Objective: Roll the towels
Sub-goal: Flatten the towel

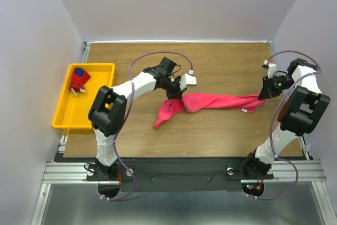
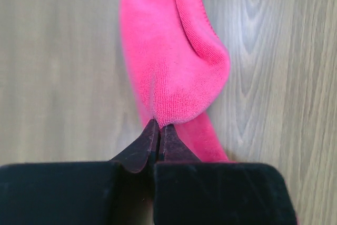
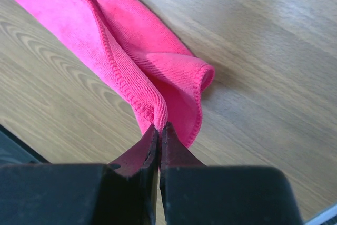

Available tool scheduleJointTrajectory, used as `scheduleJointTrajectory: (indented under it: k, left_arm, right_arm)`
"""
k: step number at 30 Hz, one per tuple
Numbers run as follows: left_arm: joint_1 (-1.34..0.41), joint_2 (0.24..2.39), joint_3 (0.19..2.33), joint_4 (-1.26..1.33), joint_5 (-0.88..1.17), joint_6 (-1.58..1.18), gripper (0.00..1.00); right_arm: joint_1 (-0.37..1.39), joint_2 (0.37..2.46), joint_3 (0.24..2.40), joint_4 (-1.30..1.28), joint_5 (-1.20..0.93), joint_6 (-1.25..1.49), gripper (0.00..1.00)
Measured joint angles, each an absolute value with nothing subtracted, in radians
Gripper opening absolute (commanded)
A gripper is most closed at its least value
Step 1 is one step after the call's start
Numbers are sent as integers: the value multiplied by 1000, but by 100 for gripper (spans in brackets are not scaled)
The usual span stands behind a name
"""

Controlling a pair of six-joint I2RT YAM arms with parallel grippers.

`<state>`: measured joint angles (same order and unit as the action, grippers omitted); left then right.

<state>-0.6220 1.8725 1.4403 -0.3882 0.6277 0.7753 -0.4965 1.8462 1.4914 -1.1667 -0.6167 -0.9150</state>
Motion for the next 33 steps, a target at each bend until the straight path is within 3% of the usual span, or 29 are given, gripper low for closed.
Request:
scheduleJointTrajectory:
  k: [9,13,14,21,22,28,33]
  left_arm:
    - [-627,1921,1400,-549,703,826,0]
    - [-657,1829,1305,-566,675,852,21]
    - [-671,1804,1277,-564,656,859,31]
    - [-841,1671,1120,-473,474,864,66]
    - [-860,1663,1116,-458,455,863,76]
    - [-952,1626,1092,-338,348,898,77]
    - [-1042,1655,1093,-286,327,920,67]
  right_arm:
    - [-496,1853,1491,-1184,-618,-936,0]
    - [-496,1853,1489,-1190,-620,-944,0]
    - [-496,1853,1489,-1192,-620,-944,0]
    - [-496,1853,1484,-1196,-622,-948,1]
    - [-496,1852,1479,-1196,-622,-949,1]
    - [-496,1852,1470,-1197,-622,-951,0]
    - [-496,1853,1470,-1197,-622,-951,1]
